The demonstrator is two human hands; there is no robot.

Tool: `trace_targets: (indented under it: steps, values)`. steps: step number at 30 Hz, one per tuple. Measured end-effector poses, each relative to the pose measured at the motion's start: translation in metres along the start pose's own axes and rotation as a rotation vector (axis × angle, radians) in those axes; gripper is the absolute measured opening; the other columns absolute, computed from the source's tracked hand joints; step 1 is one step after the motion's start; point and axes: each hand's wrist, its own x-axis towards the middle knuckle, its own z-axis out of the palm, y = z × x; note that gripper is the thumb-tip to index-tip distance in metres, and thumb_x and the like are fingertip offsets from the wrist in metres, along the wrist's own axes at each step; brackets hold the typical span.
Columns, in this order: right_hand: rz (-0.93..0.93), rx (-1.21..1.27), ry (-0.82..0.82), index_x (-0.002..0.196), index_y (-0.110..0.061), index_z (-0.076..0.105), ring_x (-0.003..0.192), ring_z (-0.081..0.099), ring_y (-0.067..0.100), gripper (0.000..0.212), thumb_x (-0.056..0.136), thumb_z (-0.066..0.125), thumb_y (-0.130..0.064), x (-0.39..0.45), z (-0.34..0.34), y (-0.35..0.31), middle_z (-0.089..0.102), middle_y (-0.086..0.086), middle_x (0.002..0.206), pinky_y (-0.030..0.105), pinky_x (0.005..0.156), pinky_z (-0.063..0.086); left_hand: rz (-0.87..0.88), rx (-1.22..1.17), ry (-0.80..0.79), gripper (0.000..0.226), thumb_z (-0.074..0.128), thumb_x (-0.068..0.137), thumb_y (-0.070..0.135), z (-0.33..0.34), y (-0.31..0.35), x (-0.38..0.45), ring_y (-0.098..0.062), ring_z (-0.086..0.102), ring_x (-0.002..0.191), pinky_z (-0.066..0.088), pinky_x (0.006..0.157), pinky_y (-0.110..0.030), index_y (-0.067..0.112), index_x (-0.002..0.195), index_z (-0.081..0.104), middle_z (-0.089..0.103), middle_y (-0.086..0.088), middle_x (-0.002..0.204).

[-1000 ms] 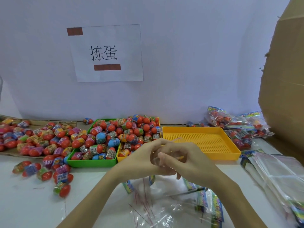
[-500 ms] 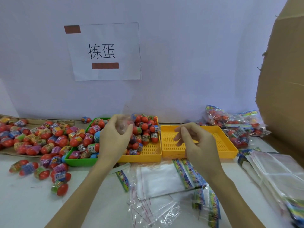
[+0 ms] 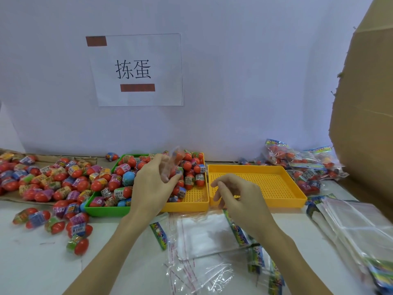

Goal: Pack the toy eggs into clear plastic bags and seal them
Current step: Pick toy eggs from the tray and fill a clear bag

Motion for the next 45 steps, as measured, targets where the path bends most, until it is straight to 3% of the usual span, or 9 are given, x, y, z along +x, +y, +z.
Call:
trace_targets:
  steps: [3,6,14,20,25,28,31,39,45]
  values:
    - [0.097,0.199,-0.010,0.124,-0.034,0.065,0.088,0.075,0.011,0.027,0.102,0.068,-0.019,0.002,0.000,-0.004,0.074,-0.010,0.097,0.032,0.058,0.061,-0.058,-0.309,-0.081,0.042,0.090,0.082,0.034,-0.001,0.012,-0.001,-0.003,0.068,0.086,0.055,0.071,-0.012,0.026,0.118,0.068,0.075,0.013,0.095]
    - [0.071,0.296,-0.078,0.132,-0.037,0.062,0.104,0.074,0.013,0.041,0.096,0.076,-0.023,0.002,0.000,-0.007,0.073,-0.012,0.112,0.040,0.074,0.065,-0.151,-0.581,-0.294,0.045,0.091,0.077,0.039,0.004,0.023,-0.008,-0.009,0.073,0.074,0.059,0.060,-0.022,0.031,0.116,0.069,0.078,0.009,0.098]
    - [0.100,0.346,0.032,0.112,-0.022,0.076,0.090,0.076,0.015,0.022,0.090,0.081,-0.019,0.002,-0.003,-0.008,0.076,-0.008,0.099,0.028,0.069,0.062,-0.346,-0.807,-0.468,0.051,0.085,0.082,0.050,0.018,0.028,-0.017,-0.019,0.077,0.072,0.055,0.054,-0.021,0.024,0.125,0.071,0.081,-0.003,0.105]
    - [0.127,0.397,0.390,0.115,-0.027,0.075,0.087,0.071,0.009,0.018,0.097,0.074,-0.025,0.006,-0.018,-0.006,0.074,-0.005,0.094,0.025,0.072,0.060,-0.405,-0.952,-0.594,0.045,0.067,0.098,0.045,0.020,0.035,-0.018,-0.027,0.076,0.088,0.064,0.063,-0.038,0.013,0.129,0.071,0.077,-0.011,0.114]
    - [-0.045,0.569,0.317,0.121,-0.024,0.072,0.084,0.074,0.014,0.023,0.100,0.066,-0.032,0.005,-0.026,-0.020,0.078,-0.004,0.104,0.027,0.067,0.061,-0.312,-0.899,-0.650,0.031,0.065,0.104,0.038,0.026,0.041,-0.029,-0.030,0.076,0.094,0.066,0.078,-0.050,0.018,0.127,0.073,0.075,-0.013,0.114]
    - [-0.150,0.425,0.227,0.126,-0.022,0.065,0.095,0.077,0.023,0.023,0.103,0.061,-0.025,0.002,-0.020,-0.021,0.072,-0.010,0.108,0.035,0.048,0.059,-0.227,-0.869,-0.682,0.030,0.065,0.105,0.037,0.028,0.044,-0.033,-0.032,0.075,0.097,0.066,0.077,-0.045,0.022,0.130,0.071,0.075,-0.012,0.115]
    - [-0.191,0.206,0.216,0.129,-0.029,0.062,0.094,0.076,0.018,0.026,0.103,0.059,-0.032,0.000,-0.016,-0.018,0.071,-0.013,0.105,0.038,0.050,0.061,-0.157,-0.849,-0.711,0.034,0.065,0.105,0.035,0.029,0.043,-0.035,-0.034,0.074,0.099,0.066,0.079,-0.044,0.024,0.138,0.066,0.074,-0.011,0.117]
    - [-0.102,0.250,0.123,0.127,-0.031,0.064,0.066,0.075,0.019,0.022,0.105,0.062,-0.030,0.001,-0.014,-0.015,0.073,-0.004,0.097,0.028,0.057,0.057,-0.127,-0.817,-0.701,0.030,0.063,0.107,0.031,0.028,0.039,-0.032,-0.030,0.076,0.096,0.066,0.078,-0.041,0.026,0.136,0.068,0.076,-0.007,0.114]
    - [-0.025,0.268,0.128,0.119,-0.034,0.058,0.066,0.076,0.016,0.025,0.099,0.072,-0.030,0.002,-0.011,-0.013,0.074,-0.008,0.089,0.020,0.051,0.052,-0.103,-0.759,-0.616,0.036,0.058,0.105,0.037,0.027,0.041,-0.031,-0.026,0.078,0.089,0.064,0.073,-0.033,0.019,0.134,0.068,0.078,-0.004,0.109]
